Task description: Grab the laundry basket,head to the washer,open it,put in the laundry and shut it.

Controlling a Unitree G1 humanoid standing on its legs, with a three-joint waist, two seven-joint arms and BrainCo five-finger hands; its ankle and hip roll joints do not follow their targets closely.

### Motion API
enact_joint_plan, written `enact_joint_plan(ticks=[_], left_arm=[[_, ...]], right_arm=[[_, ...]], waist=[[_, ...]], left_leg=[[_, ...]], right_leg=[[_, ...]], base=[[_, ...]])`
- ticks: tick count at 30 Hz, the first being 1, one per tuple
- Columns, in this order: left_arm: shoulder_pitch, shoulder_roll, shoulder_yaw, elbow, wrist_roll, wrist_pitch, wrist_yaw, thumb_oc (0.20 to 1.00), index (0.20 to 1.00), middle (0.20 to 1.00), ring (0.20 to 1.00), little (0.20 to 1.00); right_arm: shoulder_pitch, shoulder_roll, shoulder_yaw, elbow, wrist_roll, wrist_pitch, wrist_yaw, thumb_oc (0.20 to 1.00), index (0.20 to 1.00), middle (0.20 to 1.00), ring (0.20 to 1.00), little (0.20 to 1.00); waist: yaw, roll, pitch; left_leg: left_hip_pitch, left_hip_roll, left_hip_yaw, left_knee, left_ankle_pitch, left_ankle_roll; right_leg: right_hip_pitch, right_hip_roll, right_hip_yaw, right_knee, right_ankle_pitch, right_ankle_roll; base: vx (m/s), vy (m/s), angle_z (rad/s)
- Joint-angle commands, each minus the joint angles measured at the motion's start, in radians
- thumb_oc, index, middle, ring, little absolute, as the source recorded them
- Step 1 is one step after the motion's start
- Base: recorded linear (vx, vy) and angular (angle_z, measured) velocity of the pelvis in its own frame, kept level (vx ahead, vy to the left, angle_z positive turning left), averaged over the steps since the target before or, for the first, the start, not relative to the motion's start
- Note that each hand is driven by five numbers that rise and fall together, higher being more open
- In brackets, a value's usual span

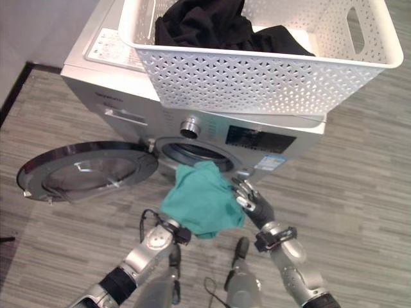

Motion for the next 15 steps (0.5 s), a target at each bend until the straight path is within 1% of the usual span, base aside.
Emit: enact_joint_plan(ticks=[1,3,4,5,7,8,9,11,14,15], left_arm=[[-0.009,-0.040,0.015,-0.023,-0.059,-0.067,-0.043,0.200,0.200,0.200,0.200,0.200],[-0.002,-0.044,0.013,-0.009,-0.072,-0.066,-0.049,0.200,0.200,0.200,0.200,0.200],[-0.002,-0.044,0.013,-0.009,-0.072,-0.066,-0.049,0.200,0.200,0.200,0.200,0.200],[0.002,-0.048,0.010,0.012,-0.091,-0.067,-0.061,0.200,0.200,0.200,0.200,0.200],[-0.001,-0.049,0.008,0.026,-0.096,-0.067,-0.068,0.200,0.200,0.200,0.200,0.200],[-0.002,-0.048,0.010,0.035,-0.096,-0.066,-0.071,0.200,0.200,0.200,0.200,0.200],[-0.005,-0.049,0.011,0.041,-0.096,-0.065,-0.071,0.200,0.200,0.200,0.200,0.200],[-0.013,-0.054,0.017,0.072,-0.090,-0.062,-0.066,0.200,0.200,0.200,0.200,0.200],[-0.024,-0.049,0.042,0.090,-0.080,-0.068,-0.059,0.200,0.200,0.200,0.200,0.200],[-0.028,-0.046,0.049,0.087,-0.076,-0.074,-0.053,0.200,0.200,0.200,0.200,0.200]], right_arm=[[-0.006,0.027,0.016,0.005,0.075,-0.010,0.051,1.000,1.000,1.000,1.000,1.000],[0.003,0.029,0.026,0.073,0.069,0.002,0.054,1.000,1.000,1.000,1.000,1.000],[0.003,0.029,0.026,0.073,0.069,0.002,0.054,1.000,1.000,1.000,1.000,1.000],[0.013,0.033,0.038,0.229,0.019,0.023,0.041,1.000,1.000,1.000,1.000,1.000],[0.013,0.039,0.035,0.350,-0.054,0.042,0.026,1.000,1.000,1.000,1.000,1.000],[0.019,0.047,0.016,0.412,-0.065,0.054,0.021,1.000,1.000,1.000,1.000,1.000],[0.028,0.053,-0.010,0.471,-0.070,0.055,0.017,1.000,1.000,1.000,1.000,1.000],[0.031,0.077,-0.095,0.651,-0.080,0.058,-0.012,1.000,1.000,1.000,1.000,1.000],[-0.034,0.095,-0.229,0.958,-0.143,0.059,-0.097,1.000,1.000,1.000,1.000,1.000],[-0.053,0.098,-0.255,1.020,-0.150,0.058,-0.117,1.000,1.000,1.000,1.000,1.000]], waist=[[0.016,-0.040,-0.024],[0.015,-0.040,-0.016],[0.015,-0.040,-0.016],[0.015,-0.039,-0.001],[0.012,-0.043,0.006],[0.010,-0.044,0.012],[0.010,-0.042,0.019],[0.004,-0.042,0.030],[0.005,-0.032,0.046],[0.007,-0.028,0.051]], left_leg=[[0.075,0.088,0.103,-0.004,-0.088,-0.025],[0.071,0.088,0.102,-0.001,-0.086,-0.027],[0.071,0.088,0.102,-0.001,-0.086,-0.027],[0.068,0.092,0.104,0.003,-0.085,-0.030],[0.057,0.089,0.102,0.003,-0.079,-0.031],[0.053,0.089,0.102,0.003,-0.076,-0.031],[0.053,0.093,0.103,0.005,-0.078,-0.033],[0.044,0.093,0.104,0.008,-0.076,-0.033],[0.021,0.095,0.097,0.016,-0.073,-0.033],[0.016,0.094,0.096,0.017,-0.072,-0.034]], right_leg=[[-0.117,-0.067,0.120,0.052,0.014,0.047],[-0.122,-0.067,0.121,0.052,0.016,0.047],[-0.122,-0.067,0.121,0.052,0.016,0.047],[-0.123,-0.064,0.125,0.053,0.016,0.046],[-0.130,-0.067,0.124,0.053,0.019,0.047],[-0.133,-0.067,0.123,0.054,0.020,0.048],[-0.133,-0.065,0.123,0.055,0.018,0.048],[-0.139,-0.063,0.123,0.055,0.018,0.049],[-0.152,-0.061,0.122,0.057,0.016,0.048],[-0.156,-0.060,0.121,0.057,0.015,0.047]], base=[[0.00,0.000,0.00],[0.00,0.000,0.00],[0.00,0.000,0.00],[0.00,0.000,0.00],[-0.03,-0.005,-0.06],[-0.01,-0.015,-0.06],[0.00,0.000,0.00],[0.00,0.000,0.00],[-0.01,-0.006,-0.01],[0.00,0.000,0.00]])
